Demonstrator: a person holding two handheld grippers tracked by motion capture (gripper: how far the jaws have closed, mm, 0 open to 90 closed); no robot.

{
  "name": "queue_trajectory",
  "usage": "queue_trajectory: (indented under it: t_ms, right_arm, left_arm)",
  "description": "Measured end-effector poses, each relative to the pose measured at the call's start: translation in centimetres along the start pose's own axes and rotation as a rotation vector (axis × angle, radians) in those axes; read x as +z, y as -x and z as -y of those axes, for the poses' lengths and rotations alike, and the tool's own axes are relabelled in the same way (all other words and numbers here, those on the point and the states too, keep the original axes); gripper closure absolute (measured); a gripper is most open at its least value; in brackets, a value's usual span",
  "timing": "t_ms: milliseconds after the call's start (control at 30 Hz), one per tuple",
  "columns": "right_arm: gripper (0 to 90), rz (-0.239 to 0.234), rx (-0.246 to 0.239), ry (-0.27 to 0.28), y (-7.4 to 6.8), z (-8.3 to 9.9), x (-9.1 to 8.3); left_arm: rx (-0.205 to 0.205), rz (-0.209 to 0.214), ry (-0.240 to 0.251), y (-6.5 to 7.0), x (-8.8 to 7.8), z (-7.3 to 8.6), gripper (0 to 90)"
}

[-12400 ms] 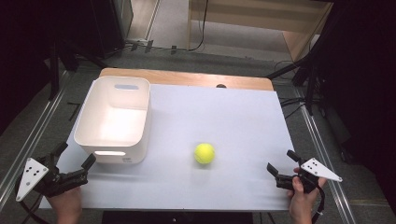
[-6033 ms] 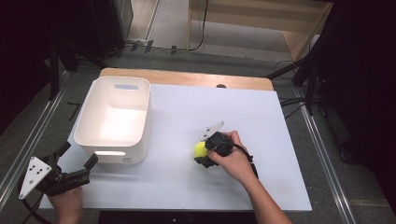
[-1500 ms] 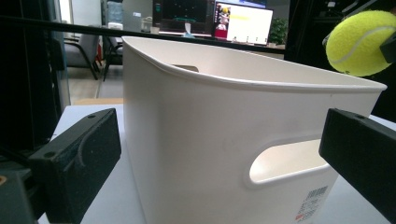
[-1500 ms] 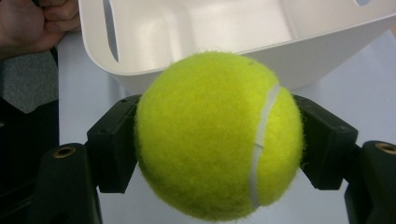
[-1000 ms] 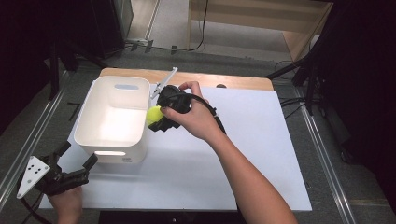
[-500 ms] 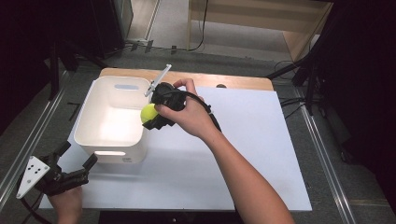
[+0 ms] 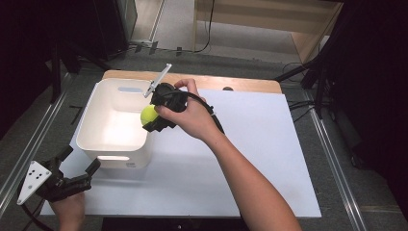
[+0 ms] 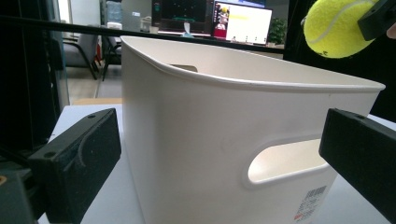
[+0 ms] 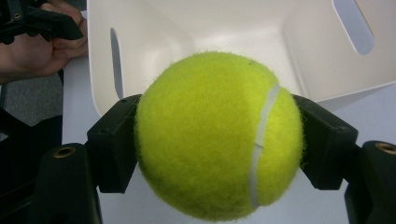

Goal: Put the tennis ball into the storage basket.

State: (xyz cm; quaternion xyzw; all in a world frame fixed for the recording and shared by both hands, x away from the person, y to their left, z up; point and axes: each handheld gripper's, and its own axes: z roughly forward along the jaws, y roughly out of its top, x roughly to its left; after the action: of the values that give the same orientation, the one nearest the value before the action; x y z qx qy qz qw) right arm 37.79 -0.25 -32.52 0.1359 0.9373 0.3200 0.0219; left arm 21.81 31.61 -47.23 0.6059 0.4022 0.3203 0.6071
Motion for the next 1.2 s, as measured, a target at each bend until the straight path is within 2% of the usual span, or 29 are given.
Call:
queue_trajectory:
  t_ms: [1200]
  right_arm:
    - [23.2,-0.036,-0.038,-0.003,-0.5,-2.7,2.6]
  left_arm:
    - [-0.005,0.003,0.000,-0.1,0.0,0.0,0.0]
